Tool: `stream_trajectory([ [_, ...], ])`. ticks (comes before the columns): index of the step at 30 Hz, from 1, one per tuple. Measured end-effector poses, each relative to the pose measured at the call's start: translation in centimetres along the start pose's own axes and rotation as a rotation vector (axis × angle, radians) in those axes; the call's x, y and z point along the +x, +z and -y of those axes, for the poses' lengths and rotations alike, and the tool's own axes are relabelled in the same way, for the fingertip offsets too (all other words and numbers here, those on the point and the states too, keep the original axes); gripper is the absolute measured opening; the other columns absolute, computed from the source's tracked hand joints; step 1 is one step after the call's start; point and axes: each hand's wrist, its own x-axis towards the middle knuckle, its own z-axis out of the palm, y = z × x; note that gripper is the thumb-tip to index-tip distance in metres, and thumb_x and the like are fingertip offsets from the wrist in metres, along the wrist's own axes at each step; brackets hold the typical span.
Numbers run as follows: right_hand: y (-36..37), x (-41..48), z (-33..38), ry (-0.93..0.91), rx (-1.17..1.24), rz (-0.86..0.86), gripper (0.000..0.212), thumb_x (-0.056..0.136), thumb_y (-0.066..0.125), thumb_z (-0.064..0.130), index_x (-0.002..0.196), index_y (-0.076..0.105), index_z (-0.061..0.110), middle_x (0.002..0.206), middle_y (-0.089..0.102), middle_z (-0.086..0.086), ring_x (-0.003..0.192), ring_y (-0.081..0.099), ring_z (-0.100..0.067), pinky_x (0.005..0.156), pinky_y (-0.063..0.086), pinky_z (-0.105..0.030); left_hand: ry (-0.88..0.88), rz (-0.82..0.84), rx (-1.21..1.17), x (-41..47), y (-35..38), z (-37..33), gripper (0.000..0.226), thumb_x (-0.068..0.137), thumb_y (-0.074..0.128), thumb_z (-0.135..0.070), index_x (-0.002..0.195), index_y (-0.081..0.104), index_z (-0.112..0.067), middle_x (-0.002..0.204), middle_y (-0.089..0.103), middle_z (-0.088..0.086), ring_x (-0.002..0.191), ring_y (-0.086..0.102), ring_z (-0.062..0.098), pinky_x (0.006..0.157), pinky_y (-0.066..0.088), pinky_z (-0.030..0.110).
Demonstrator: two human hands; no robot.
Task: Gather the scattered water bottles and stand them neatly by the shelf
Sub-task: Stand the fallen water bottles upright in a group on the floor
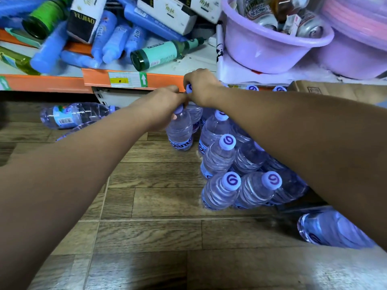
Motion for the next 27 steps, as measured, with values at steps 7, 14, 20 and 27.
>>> stream_trajectory([
  [7,-0.6,-0.5,-0.4,-0.032,0.014,0.02,0.028,0.086,0.056,0.012,0.112,0.064,0.01,0.118,0.064,-0.015,0.106,0.057,-0.032,0.081,0.047,-0.034,0.009,0.007,-0.08,0.8,1.8,-0.8,0.043,0.085,0.055,-0.006,0.127,0.048,-0.009,0.119,0.047,0.02,0.105,0.053,0.04,0.09,0.047,0.044],
  [14,-0.3,-0.4,-1.1,0.013,0.074,-0.014,0.039,0.084,0.064,0.019,0.121,0.055,0.008,0.12,0.061,-0.014,0.112,0.056,-0.03,0.091,0.05,-0.038,0.0,-0.122,-0.283,0.5,3.2,-1.4,0.041,0.085,0.059,-0.005,0.125,0.054,-0.012,0.124,0.05,0.015,0.112,0.052,0.033,0.095,0.043,0.035],
  [20,-0.5,-0.5,-1.2,0.004,0.07,-0.026,0.047,0.087,0.061,0.023,0.128,0.048,0.005,0.123,0.059,-0.018,0.112,0.055,-0.035,0.091,0.049,-0.041,-0.14,-0.179,-0.471,0.4,3.2,-1.3,0.05,0.077,0.069,-0.01,0.124,0.057,-0.021,0.12,0.059,0.01,0.107,0.058,0.026,0.094,0.043,0.027],
  [27,-1.6,-0.8,0.8,-0.06,-0.04,-0.197,0.055,0.09,0.054,0.047,0.13,0.048,0.01,0.134,0.047,-0.013,0.129,0.041,-0.03,0.098,0.041,-0.042,-0.313,0.009,-0.386,-0.7,3.3,1.2,0.077,0.083,0.065,-0.038,0.145,0.029,-0.009,0.146,0.043,0.009,0.134,0.04,0.026,0.108,0.032,0.029],
])
